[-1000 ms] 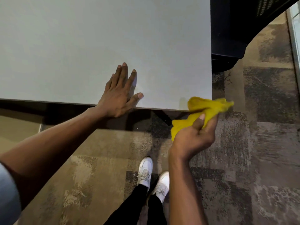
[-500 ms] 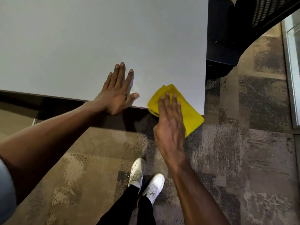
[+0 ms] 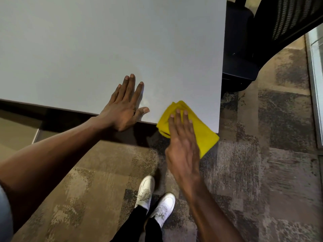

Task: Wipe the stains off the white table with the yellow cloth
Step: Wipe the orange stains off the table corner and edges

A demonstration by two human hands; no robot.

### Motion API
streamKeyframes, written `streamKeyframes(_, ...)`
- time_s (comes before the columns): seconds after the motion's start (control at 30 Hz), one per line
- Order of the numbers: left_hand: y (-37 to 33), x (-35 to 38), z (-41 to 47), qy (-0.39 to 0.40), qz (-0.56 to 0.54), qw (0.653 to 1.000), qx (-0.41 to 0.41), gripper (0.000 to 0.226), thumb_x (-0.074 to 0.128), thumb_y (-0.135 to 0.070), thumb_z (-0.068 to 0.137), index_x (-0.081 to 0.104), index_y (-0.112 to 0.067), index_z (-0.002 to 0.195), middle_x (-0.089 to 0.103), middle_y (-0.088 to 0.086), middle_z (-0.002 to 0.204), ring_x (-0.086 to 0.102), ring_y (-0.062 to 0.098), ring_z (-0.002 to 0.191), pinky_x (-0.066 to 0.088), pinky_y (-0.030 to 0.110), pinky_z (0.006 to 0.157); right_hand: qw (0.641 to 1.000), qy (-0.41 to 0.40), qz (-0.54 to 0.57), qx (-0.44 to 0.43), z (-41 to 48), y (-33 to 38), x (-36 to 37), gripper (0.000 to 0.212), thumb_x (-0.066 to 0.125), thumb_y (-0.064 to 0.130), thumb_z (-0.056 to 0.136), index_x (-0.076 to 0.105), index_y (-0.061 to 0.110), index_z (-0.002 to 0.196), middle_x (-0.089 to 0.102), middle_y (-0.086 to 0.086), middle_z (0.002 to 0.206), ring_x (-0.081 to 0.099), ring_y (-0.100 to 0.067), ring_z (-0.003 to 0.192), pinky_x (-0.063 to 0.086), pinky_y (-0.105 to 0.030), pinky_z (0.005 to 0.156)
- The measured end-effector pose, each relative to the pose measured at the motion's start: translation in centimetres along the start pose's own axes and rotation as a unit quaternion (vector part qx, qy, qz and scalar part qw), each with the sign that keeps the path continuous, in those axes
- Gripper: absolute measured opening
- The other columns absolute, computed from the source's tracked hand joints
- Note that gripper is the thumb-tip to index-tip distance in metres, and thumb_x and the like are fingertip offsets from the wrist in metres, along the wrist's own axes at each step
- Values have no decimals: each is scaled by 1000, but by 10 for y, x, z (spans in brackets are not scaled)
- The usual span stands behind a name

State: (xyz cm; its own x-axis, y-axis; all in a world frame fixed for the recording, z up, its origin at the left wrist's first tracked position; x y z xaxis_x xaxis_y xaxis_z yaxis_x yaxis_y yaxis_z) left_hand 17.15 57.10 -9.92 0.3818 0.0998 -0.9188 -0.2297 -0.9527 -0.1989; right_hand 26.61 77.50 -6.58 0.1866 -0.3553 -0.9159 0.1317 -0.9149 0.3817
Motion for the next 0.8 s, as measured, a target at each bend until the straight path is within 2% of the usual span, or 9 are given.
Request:
streamKeyframes(0.1, 0, 0, 0, 3, -2, 1000, 2, 90, 6, -76, 105, -27, -23, 168, -42, 8, 173, -40, 22, 160, -19, 42, 132, 996, -40, -2, 79, 16, -49, -22, 84, 45, -5, 79, 27, 3, 161, 16, -17, 172, 7, -33, 162, 12, -47, 132)
streamKeyframes(0.2, 0, 0, 0, 6, -5, 1000, -1, 90, 7, -76, 105, -27, -22, 168, -42, 9, 173, -40, 23, 160, -19, 42, 132, 990, -50, -11, 129, 58, -71, -35, 71, 49, 1, 93, 26, 1, 160, 17, -20, 172, 7, -36, 161, 11, -47, 132)
streamKeyframes(0.3, 2, 1, 2, -2, -7, 1000, 2, 89, 9, -75, 106, -27, -23, 168, -42, 7, 173, -41, 21, 160, -20, 40, 131, 996, -33, -17, 78, 75, -42, -28, 79, 42, -3, 85, 22, -1, 161, 13, -22, 172, 4, -38, 161, 7, -48, 132)
streamKeyframes(0.4, 1, 1, 2, -5, -13, 1000, -2, 87, 14, -70, 108, -24, -22, 169, -41, 7, 174, -39, 22, 161, -18, 41, 133, 1000, -2, -11, -7, 45, 0, -11, 86, 15, 17, 78, 18, 1, 162, 7, -19, 173, -2, -35, 162, 7, -48, 132)
streamKeyframes(0.47, 1, 2, 2, -9, -11, 1000, -4, 87, 14, -70, 108, -24, -21, 169, -40, 9, 174, -38, 23, 161, -17, 43, 134, 1000, 11, -15, -25, 20, 9, -1, 84, 15, 19, 80, 16, 3, 163, 4, -17, 173, -5, -33, 162, 8, -48, 132)
streamKeyframes(0.53, 2, 2, 4, -14, -6, 1000, 2, 87, 9, -72, 108, -25, -21, 169, -42, 9, 173, -39, 24, 161, -18, 43, 133, 1000, 6, -7, 7, 12, -6, -1, 83, 38, 2, 82, 19, 5, 163, 6, -15, 174, -4, -30, 162, 7, -46, 133)
streamKeyframes(0.6, 3, 4, 5, -13, -13, 1000, 2, 89, 6, -74, 105, -26, -21, 169, -43, 9, 172, -41, 24, 160, -21, 42, 131, 998, -18, 1, 67, 27, -33, -14, 87, 50, -6, 81, 23, 4, 162, 11, -14, 173, 2, -31, 162, 7, -43, 133)
streamKeyframes(0.7, 5, 6, 6, -20, -27, 999, 8, 89, 7, -75, 104, -28, -23, 168, -45, 8, 171, -43, 23, 159, -20, 43, 131, 985, -45, -11, 165, 77, -73, -36, 75, 46, -4, 90, 25, 3, 161, 16, -16, 173, 6, -33, 162, 10, -45, 133)
streamKeyframes(0.8, 5, 5, 5, -39, -24, 999, 18, 89, 5, -75, 104, -26, -22, 169, -43, 9, 172, -40, 25, 161, -17, 44, 132, 984, -42, -20, 172, 126, -71, -43, 72, 45, -2, 92, 23, 0, 161, 15, -21, 172, 7, -37, 161, 9, -47, 132)
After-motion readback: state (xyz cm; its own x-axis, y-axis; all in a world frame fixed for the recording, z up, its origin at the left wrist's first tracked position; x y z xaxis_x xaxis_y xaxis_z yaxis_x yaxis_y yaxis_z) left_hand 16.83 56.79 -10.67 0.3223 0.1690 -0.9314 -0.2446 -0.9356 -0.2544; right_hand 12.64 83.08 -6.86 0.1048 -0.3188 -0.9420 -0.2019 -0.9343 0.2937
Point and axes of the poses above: each hand's wrist, its own z-axis towards the middle knuckle, its own x-axis out of the palm, y = z × x, the point moved 6 cm from there along z, towards the middle knuckle
